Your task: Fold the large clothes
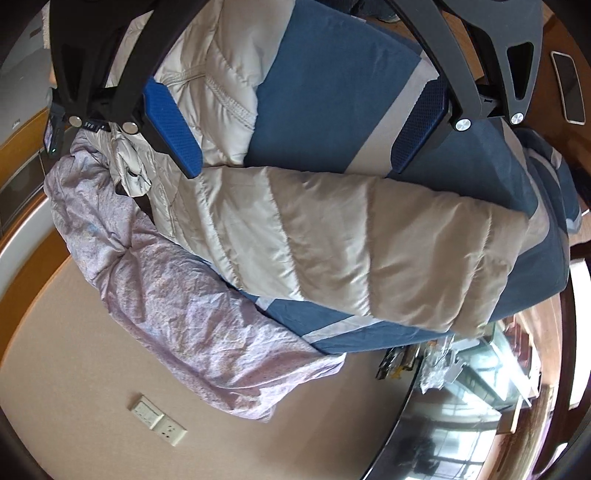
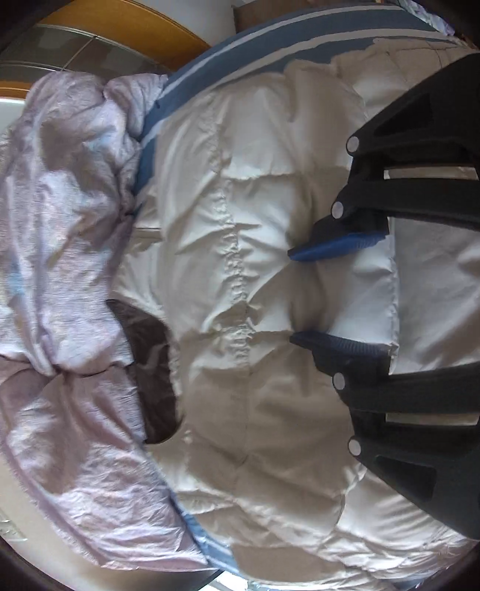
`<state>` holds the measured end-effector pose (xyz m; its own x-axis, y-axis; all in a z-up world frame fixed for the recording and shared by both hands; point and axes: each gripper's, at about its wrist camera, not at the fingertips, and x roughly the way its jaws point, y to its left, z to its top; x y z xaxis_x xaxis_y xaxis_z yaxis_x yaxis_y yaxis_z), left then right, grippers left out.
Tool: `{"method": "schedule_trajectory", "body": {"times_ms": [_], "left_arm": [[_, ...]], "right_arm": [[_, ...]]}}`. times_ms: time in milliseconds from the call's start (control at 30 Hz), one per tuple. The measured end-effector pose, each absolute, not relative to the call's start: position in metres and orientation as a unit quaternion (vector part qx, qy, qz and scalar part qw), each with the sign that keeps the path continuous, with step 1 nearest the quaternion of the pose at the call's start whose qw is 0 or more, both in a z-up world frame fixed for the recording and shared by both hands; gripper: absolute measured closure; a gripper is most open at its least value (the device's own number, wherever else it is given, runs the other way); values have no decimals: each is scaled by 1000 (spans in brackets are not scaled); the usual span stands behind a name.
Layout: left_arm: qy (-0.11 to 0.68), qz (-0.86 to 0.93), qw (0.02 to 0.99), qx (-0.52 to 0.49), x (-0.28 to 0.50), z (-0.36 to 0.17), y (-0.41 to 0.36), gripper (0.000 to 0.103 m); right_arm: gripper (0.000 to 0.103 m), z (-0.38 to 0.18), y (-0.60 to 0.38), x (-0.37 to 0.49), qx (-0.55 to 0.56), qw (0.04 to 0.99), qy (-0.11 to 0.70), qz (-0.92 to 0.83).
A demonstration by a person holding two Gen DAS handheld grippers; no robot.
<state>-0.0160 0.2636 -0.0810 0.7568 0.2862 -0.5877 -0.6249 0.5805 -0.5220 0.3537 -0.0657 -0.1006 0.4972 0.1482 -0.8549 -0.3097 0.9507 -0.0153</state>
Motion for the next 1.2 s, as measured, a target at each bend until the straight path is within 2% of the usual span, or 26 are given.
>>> {"method": "schedule_trajectory", "body": {"times_ms": [167,433,500,667,767,900,1000,1067,1200], "left_arm": [[216,295,820,-441,-37,-99,285,1],[180,316,774,-518,-53,-112,307,2],[170,315,763,-539,-54,-114,313,9],[143,332,739,-568,-54,-118,326,17],[130,344,729,-577,-55,-120,332,25],[122,362,714,-587,-59,-125,337,45],[121,371,706,-591,-64,-130,341,67],[116,373,701,-596,-66,-134,346,74],[106,364,699,-606,-67,-137,354,73]], "right_arm": [[60,-112,-46,349,-148,866,466,106],[58,-109,-53,353,-126,859,481,120],[58,-109,-54,352,-124,859,481,120],[56,-108,-54,351,-121,860,481,124],[55,-107,-55,351,-118,859,482,126],[55,-107,-55,351,-118,859,482,127],[54,-107,-55,351,-118,859,482,127],[54,-107,-55,351,-118,858,482,129],[54,-107,-56,351,-117,858,482,132]]}}
